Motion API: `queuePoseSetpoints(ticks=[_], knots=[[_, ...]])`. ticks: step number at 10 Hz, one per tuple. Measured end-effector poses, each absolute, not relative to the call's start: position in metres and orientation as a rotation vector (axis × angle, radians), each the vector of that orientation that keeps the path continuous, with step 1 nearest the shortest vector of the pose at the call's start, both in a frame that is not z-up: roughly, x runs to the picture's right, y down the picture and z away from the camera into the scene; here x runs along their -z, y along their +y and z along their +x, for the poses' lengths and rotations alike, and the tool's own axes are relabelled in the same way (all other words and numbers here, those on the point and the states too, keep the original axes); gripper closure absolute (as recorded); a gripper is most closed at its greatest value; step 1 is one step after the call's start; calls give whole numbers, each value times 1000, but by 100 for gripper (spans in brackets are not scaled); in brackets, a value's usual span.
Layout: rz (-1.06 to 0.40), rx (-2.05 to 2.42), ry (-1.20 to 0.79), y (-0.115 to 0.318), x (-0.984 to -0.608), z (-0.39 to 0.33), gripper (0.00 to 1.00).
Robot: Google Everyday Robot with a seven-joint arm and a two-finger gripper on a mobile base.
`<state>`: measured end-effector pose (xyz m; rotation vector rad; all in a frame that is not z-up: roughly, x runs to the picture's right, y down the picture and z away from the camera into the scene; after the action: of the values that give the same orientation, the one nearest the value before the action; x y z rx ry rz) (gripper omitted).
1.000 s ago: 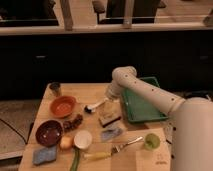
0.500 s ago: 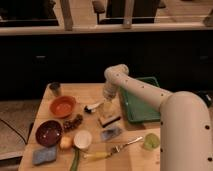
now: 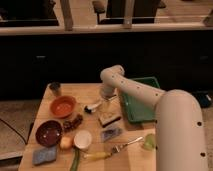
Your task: Place brush in paper cup
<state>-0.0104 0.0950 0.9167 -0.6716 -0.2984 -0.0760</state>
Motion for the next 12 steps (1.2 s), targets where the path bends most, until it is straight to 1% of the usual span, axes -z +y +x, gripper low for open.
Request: queuePoseSetpoints(ticks=[4, 12], knots=[[-691, 116, -336, 103, -924, -17, 20], [-702, 139, -359, 108, -928, -23, 20]])
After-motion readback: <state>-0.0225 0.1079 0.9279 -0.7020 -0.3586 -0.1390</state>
